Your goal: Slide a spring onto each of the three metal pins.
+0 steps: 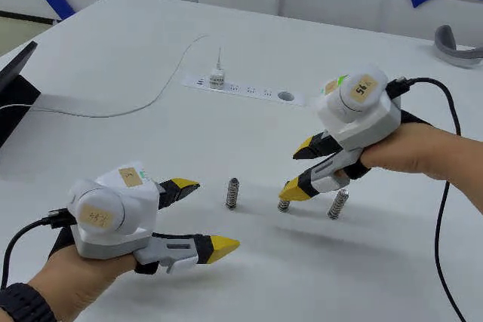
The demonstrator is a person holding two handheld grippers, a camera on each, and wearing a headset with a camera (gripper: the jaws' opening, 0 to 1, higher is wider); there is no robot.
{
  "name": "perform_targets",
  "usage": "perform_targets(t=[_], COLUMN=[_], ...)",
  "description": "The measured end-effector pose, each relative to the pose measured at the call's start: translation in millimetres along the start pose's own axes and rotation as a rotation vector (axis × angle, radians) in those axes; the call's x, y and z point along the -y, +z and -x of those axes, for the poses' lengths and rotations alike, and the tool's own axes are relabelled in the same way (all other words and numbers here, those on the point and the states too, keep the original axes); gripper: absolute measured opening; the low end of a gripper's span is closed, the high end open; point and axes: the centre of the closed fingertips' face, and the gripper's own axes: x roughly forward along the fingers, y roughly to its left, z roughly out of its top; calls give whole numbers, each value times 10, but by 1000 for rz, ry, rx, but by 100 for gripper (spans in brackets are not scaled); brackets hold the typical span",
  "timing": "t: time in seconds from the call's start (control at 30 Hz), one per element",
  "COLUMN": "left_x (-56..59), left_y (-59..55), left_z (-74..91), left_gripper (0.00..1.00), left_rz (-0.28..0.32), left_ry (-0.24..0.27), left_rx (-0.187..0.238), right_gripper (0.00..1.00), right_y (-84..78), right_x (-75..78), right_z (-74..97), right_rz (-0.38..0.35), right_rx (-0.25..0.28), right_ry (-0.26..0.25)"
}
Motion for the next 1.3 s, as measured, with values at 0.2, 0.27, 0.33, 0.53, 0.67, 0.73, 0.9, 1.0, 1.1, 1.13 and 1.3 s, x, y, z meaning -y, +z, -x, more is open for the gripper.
perform_targets(t=[0.2, 0.27, 0.33, 0.53, 0.67, 0.73, 0.9, 1.0, 1.1, 1.13, 1.3], left_x=[-7, -10, -3, 10, 12, 13, 24, 23, 27, 28, 37], left_y=[19, 22, 33, 30, 34, 37, 36, 38, 41, 41, 33], left_z=[-14, -21, -23, -22, -17, -16, -11, -4, 2, 3, 10], left_gripper=[69, 69, 70, 71, 72, 72, 74, 74, 74, 74, 75], left_rz=[0, -1, -2, -5, -3, -1, 1, -1, 0, 1, 5], left_ry=[-2, -4, -5, -8, -6, -5, -7, -7, -6, -6, -5], left_rx=[-2, -3, -4, -10, -10, -8, -11, -11, -9, -9, -9], right_gripper=[54, 55, 56, 58, 59, 59, 60, 61, 63, 63, 65], right_y=[-140, -191, -245, -394, -482, -536, -616, -696, -762, -772, -831], right_x=[65, 91, 108, 99, 56, 18, -25, -69, -87, -92, -128], right_z=[190, 255, 312, 413, 460, 473, 523, 542, 558, 567, 577], right_rz=[-41, -56, -72, -112, -134, -143, -167, -177, -178, -183, -190], right_rx=[43, 61, 73, 118, 157, 173, 228, 248, 266, 276, 302], right_ry=[-48, -69, -88, -127, -150, -153, -173, -187, -207, -211, -228])
